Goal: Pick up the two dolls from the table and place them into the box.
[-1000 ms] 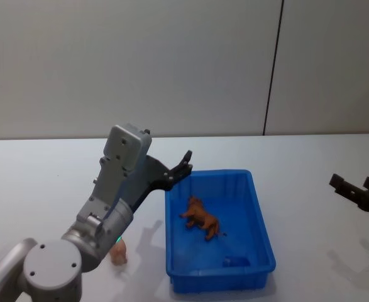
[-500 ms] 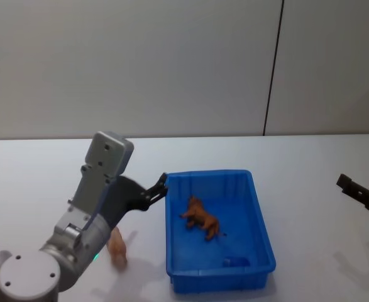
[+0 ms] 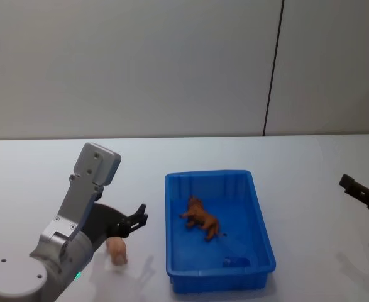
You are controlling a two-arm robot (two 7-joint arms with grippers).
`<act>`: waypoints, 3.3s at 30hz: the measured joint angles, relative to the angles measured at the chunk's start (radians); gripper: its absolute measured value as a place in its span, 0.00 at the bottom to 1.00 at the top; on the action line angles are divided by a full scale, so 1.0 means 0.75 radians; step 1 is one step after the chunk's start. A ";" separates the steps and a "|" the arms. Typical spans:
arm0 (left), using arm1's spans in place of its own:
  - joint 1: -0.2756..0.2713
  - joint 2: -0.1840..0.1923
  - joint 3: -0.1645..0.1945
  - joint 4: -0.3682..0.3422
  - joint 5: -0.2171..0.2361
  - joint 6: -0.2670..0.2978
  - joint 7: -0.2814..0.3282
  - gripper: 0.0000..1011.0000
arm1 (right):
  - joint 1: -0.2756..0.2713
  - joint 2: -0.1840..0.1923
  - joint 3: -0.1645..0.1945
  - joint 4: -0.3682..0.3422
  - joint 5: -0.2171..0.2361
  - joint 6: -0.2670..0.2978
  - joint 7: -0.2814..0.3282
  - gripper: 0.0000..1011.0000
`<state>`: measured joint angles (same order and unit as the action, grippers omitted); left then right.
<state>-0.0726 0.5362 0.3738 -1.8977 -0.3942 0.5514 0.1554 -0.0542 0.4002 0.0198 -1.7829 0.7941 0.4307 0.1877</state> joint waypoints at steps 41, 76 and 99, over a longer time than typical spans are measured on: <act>-0.078 -0.225 -0.064 0.231 -0.233 0.262 0.231 0.99 | -0.004 0.002 0.003 -0.002 0.005 -0.002 -0.001 0.99; -0.159 -0.329 -0.072 0.397 -0.219 0.271 0.255 0.99 | -0.004 0.002 0.003 -0.002 0.005 -0.002 -0.001 0.99; -0.174 -0.347 -0.077 0.409 -0.197 0.337 0.239 0.95 | -0.004 0.002 0.003 -0.002 0.005 -0.002 -0.001 0.99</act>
<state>-0.2031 0.2763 0.3157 -1.5911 -0.5418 0.8040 0.3350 -0.0571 0.4016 0.0217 -1.7840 0.7981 0.4291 0.1867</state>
